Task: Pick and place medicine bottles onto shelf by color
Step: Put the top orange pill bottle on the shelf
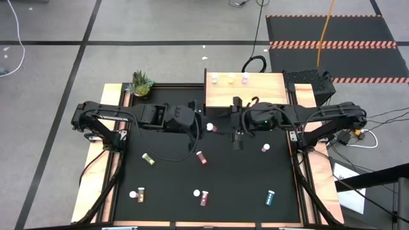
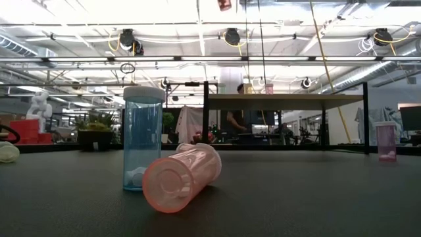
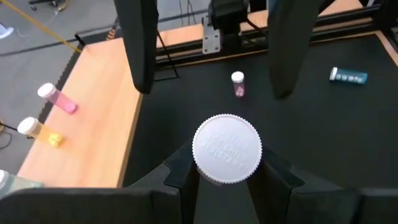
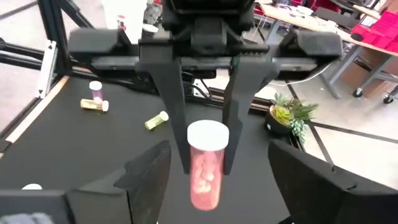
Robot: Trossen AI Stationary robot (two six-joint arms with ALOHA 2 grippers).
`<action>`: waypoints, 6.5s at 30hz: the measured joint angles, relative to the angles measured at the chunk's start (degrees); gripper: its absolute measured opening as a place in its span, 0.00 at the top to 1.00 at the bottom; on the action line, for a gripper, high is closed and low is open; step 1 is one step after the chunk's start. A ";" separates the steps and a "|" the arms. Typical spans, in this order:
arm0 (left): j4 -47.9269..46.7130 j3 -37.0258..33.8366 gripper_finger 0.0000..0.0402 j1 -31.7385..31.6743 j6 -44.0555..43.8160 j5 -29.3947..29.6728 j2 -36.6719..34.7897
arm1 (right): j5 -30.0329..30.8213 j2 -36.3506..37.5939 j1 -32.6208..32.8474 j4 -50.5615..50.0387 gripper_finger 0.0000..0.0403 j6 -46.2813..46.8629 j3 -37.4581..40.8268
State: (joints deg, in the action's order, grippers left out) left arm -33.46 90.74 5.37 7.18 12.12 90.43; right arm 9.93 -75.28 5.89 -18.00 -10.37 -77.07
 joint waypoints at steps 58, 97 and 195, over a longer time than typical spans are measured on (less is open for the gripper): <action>-0.56 0.00 0.50 -0.61 -12.65 7.67 0.04 | -8.53 -2.79 -6.23 8.34 0.72 6.68 1.80; -10.89 -0.08 0.26 -19.68 1.51 16.24 -11.66 | 3.22 23.60 -47.61 41.04 0.71 14.81 43.37; 8.02 -0.02 0.26 -44.59 7.09 -16.35 -11.69 | 12.22 15.93 -52.44 33.42 0.70 17.42 43.88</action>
State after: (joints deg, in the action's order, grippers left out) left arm -25.43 90.72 -39.22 14.27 -4.23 78.74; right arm 22.15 -59.35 -46.54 15.42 7.05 -33.19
